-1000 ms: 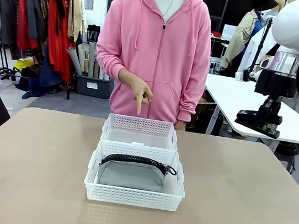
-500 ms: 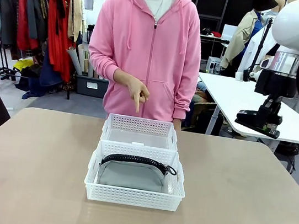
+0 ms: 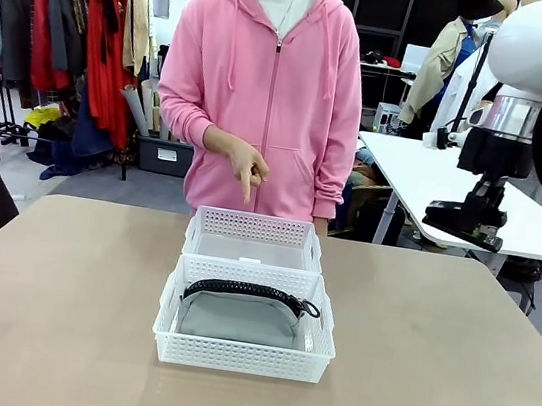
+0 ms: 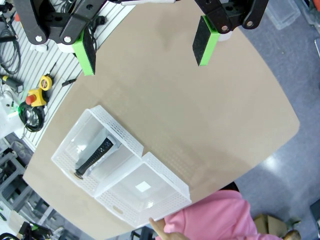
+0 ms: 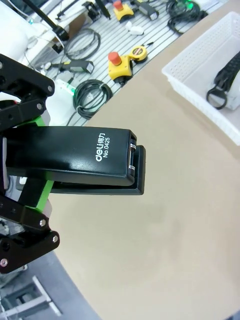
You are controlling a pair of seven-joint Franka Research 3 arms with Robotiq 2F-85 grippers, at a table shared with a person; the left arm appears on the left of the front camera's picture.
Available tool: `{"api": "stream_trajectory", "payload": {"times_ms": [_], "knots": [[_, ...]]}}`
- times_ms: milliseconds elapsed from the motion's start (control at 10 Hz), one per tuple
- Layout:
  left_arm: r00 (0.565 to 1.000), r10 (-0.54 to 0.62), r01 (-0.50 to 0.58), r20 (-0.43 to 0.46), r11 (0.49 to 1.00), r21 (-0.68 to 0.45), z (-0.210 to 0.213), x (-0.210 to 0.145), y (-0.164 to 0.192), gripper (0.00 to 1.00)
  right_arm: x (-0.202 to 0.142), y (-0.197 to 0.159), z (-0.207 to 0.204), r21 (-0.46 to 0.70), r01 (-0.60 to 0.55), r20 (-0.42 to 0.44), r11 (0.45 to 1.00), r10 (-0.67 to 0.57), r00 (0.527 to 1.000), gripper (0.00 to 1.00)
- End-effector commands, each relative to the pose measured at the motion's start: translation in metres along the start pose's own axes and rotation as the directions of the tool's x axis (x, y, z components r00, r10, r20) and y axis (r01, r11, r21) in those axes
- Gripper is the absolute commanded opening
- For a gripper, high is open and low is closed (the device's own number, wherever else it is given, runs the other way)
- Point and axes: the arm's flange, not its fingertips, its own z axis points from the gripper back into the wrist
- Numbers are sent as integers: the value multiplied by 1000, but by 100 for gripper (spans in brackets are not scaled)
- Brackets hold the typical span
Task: Distribute items into two baskets.
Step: Place the picked Stapler into the Organizing basket as instructed by the person.
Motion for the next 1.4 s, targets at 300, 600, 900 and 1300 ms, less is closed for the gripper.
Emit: {"api": "stream_trajectory", "payload": {"times_ms": [300,600,900,1300], "knots": [[1000,-13,13,20,1000,-14,-1,0,1,100,86,22,-13,-30,-168,22,985,168,985,0],[1000,-13,13,20,1000,-14,-1,0,1,100,137,46,-26,-62,-260,-25,964,259,966,0],[1000,-13,13,20,1000,-14,-1,0,1,100,186,58,-38,-72,-377,-69,923,373,925,0],[1000,-13,13,20,1000,-14,-1,0,1,100,251,66,-63,-90,-475,-126,876,463,878,0]]}}
